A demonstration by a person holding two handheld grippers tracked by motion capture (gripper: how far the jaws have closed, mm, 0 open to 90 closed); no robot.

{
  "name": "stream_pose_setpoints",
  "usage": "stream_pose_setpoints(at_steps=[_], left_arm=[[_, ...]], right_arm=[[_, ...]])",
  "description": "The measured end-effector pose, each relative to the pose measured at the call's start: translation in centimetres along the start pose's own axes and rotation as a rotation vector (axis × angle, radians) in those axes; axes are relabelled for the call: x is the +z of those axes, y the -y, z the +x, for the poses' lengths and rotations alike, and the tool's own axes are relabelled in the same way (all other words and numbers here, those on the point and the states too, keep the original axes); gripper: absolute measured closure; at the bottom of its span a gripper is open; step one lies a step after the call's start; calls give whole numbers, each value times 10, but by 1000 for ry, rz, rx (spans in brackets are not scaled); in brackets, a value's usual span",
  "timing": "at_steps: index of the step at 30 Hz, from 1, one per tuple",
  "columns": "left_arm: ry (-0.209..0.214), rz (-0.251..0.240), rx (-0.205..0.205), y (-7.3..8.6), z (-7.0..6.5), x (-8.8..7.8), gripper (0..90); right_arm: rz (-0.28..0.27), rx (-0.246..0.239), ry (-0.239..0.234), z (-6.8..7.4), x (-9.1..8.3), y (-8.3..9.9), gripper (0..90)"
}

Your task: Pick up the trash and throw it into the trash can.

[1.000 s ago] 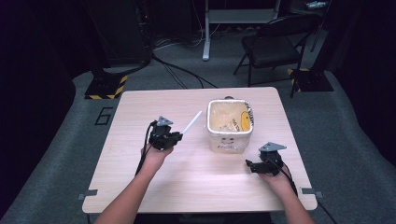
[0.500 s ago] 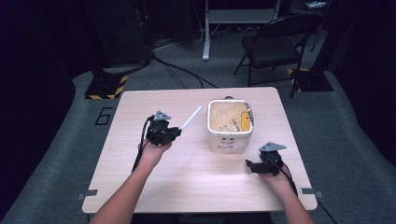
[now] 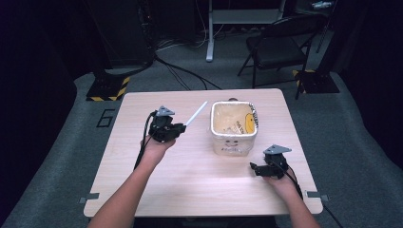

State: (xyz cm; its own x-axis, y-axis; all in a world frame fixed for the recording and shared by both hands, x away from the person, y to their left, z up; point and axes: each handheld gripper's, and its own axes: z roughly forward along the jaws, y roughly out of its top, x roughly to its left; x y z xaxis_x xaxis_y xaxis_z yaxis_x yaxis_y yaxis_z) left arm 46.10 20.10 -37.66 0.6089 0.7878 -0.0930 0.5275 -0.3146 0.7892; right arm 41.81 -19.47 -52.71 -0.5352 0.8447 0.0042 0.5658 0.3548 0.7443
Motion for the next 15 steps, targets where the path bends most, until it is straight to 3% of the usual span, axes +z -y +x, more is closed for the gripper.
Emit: stream_pose_setpoints(at_steps=[15], left_arm=[[29,-18,29,-22,-13,5,781]], right_arm=[[0,2,-4,0,0,0,185]])
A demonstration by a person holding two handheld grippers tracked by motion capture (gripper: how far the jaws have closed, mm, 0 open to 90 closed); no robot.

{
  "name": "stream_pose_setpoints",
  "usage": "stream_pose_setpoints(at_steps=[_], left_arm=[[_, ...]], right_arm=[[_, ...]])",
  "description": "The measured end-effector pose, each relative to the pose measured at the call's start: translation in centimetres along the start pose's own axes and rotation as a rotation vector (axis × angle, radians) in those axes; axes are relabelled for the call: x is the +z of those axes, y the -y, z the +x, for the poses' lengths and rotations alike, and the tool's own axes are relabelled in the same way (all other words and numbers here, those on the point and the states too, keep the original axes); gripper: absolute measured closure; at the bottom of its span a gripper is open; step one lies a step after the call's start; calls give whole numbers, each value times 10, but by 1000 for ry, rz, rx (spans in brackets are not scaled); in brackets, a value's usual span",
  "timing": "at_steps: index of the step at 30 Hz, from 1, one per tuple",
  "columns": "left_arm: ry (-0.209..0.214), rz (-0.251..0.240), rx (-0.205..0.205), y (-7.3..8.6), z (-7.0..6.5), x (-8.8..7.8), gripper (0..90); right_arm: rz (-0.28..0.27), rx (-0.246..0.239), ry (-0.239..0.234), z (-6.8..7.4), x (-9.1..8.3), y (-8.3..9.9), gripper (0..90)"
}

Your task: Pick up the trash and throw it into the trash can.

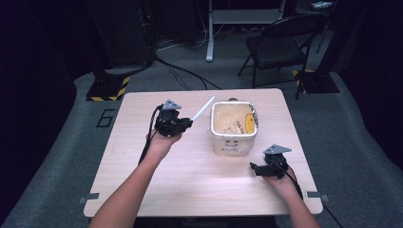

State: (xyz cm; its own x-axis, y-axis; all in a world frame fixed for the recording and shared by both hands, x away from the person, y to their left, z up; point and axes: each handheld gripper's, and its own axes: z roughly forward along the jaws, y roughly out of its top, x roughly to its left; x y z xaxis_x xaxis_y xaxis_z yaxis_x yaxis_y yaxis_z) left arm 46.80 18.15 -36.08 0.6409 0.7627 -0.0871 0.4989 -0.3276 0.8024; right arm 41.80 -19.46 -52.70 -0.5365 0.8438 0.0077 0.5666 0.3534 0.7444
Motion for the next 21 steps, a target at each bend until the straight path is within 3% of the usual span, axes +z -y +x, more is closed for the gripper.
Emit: stream_pose_setpoints(at_steps=[21], left_arm=[[52,-6,46,-33,-25,21,781]], right_arm=[[0,-5,3,0,0,0,183]])
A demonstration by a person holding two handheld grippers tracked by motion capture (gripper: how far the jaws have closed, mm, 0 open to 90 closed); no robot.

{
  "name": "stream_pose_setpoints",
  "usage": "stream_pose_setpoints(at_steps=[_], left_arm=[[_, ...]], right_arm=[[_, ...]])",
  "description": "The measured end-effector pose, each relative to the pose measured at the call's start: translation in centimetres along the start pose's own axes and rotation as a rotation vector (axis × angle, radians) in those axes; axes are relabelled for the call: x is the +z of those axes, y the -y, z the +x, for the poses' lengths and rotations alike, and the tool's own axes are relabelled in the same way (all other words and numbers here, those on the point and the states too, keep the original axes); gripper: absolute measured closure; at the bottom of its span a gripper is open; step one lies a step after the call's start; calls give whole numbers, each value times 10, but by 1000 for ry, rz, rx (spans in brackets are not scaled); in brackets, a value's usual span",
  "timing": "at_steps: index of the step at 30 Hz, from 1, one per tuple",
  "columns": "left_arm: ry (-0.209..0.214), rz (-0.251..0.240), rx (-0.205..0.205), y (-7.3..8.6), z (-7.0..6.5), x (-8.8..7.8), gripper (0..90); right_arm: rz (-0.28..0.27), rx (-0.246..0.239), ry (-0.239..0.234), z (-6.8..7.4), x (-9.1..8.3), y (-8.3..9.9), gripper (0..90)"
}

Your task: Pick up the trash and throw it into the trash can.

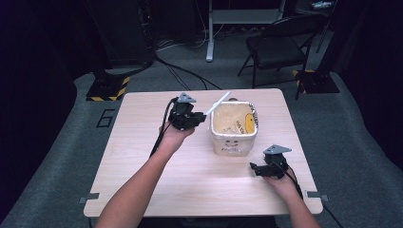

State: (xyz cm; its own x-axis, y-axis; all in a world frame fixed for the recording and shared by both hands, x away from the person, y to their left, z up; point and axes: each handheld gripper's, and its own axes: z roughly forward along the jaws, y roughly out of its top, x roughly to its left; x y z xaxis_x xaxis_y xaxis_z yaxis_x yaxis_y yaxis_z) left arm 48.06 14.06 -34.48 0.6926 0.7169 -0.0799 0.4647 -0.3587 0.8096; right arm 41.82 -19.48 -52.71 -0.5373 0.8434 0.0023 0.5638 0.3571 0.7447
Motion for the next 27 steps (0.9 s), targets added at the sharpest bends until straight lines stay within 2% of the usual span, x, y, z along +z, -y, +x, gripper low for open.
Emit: stream_pose_setpoints(at_steps=[12,27], left_arm=[[18,0,37,-18,-14,13,781],[28,7,59,-36,-26,29,781]], right_arm=[[1,4,-1,0,0,0,183],[0,-4,-3,0,0,0,183]])
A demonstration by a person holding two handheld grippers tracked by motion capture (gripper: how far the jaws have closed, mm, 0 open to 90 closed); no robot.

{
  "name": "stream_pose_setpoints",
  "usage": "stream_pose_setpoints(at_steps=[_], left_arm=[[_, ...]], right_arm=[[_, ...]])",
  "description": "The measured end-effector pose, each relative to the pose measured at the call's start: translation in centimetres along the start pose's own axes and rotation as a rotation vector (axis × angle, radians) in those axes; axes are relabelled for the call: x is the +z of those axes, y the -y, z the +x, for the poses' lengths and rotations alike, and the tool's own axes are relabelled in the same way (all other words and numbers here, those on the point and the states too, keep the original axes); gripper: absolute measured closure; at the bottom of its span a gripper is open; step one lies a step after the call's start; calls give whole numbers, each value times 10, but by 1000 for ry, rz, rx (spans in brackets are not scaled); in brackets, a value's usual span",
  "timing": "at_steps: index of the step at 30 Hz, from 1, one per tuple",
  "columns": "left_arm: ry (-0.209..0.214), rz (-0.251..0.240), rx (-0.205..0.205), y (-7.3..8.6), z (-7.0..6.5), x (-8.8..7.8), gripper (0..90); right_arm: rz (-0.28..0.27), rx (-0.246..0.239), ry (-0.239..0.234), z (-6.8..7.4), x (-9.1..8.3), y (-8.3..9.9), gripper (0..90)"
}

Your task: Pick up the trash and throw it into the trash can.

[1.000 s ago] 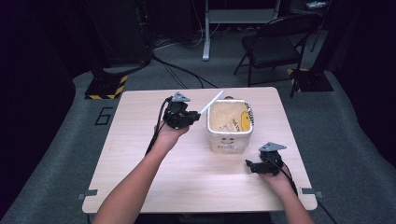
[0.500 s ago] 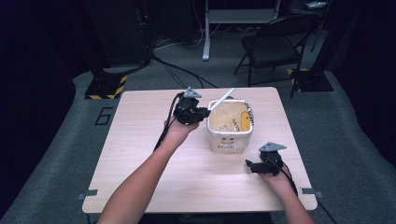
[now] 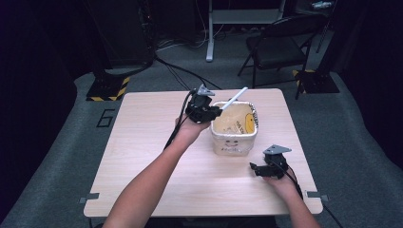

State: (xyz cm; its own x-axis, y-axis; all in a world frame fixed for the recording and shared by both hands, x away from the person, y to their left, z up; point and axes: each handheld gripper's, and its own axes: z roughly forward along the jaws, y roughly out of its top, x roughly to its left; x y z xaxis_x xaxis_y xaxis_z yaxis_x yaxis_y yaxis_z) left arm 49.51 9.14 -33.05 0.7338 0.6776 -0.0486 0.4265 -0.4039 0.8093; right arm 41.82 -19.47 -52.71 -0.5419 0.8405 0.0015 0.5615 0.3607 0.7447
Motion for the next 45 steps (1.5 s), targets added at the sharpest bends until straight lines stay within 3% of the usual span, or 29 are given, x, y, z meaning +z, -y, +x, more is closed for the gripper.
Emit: stream_pose_setpoints(at_steps=[24,45], left_arm=[[27,5,1,-2,0,37,781],[35,10,-6,-4,-5,60,781]], right_arm=[[2,0,-3,1,0,0,183],[2,0,-9,2,-1,0,183]])
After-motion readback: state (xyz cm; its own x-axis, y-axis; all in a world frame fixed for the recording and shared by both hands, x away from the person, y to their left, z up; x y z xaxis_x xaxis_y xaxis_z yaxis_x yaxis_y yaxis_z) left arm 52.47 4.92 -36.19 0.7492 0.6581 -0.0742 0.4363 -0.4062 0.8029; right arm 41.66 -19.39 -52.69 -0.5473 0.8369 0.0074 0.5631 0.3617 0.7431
